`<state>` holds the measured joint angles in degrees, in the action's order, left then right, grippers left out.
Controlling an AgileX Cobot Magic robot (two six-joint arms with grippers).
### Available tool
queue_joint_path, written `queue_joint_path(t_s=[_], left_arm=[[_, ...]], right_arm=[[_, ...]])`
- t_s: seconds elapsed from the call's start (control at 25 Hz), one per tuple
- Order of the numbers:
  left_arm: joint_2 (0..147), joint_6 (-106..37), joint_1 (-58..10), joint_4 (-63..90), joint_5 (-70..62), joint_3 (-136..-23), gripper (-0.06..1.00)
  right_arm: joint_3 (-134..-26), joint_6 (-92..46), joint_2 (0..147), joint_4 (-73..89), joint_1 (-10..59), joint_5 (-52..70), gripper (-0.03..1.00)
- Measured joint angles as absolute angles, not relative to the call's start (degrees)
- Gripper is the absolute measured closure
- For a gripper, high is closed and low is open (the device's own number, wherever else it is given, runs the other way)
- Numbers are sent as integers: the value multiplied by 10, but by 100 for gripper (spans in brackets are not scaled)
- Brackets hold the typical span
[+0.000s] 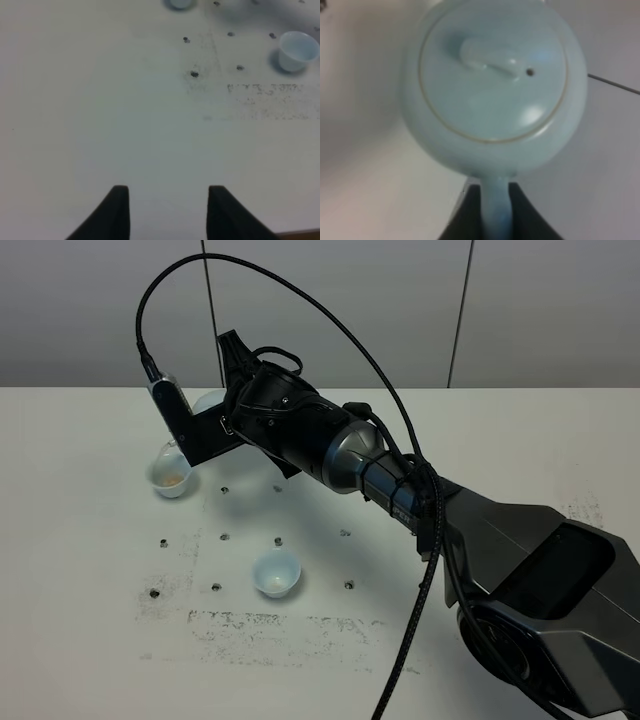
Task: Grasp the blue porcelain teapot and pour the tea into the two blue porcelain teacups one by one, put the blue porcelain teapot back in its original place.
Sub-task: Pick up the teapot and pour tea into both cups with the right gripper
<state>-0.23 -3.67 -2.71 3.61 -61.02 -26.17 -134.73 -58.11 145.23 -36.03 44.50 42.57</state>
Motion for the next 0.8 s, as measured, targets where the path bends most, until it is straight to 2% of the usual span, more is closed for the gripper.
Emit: queue_joint_path(t_s=[0.8], left_arm=[[-2,-37,-27,36,-610,-262,52]], right_arm=[[-1347,-609,1460,-382,445,426,90]])
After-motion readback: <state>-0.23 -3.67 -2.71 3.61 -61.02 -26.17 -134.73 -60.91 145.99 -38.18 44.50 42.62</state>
